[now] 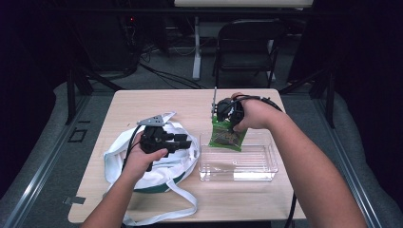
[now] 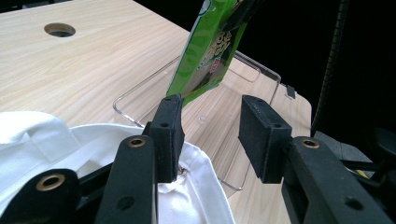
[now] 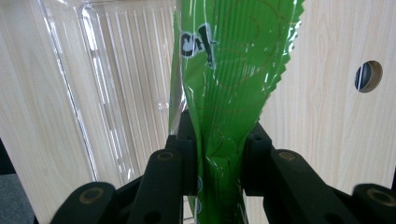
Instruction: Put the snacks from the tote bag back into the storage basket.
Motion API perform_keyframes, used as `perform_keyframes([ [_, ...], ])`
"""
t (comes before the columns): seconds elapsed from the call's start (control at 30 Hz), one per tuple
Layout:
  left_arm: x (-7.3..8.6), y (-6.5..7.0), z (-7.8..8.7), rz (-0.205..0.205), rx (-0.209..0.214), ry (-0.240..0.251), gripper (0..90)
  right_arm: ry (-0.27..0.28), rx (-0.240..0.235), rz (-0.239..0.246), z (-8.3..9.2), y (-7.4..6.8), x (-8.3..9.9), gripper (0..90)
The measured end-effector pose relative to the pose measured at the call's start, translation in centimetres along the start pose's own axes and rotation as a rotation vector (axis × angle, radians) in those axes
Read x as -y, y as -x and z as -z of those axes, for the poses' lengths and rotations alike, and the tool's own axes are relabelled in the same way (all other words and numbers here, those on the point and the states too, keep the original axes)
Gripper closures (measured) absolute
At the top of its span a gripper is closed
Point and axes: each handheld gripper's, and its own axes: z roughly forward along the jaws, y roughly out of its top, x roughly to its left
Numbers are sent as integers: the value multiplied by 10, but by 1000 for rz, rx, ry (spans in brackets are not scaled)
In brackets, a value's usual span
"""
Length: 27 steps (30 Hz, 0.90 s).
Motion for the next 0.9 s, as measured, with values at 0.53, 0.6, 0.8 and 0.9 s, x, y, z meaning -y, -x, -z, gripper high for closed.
perform_keyframes([
  [0.53, 3, -3, -2, 12, -4, -14, 606, -9, 27, 75, -14, -2, -11, 741],
  [0.6, 3, -4, -2, 12, -6, -17, 607, -4, 25, 74, -19, -3, -11, 741],
  [0.8, 3, -6, -1, 18, -9, -16, 609, -15, 39, 87, -34, -5, -12, 741],
  [0.9, 4, -6, -1, 24, -6, -14, 610, -17, 45, 94, -40, -4, -13, 741],
])
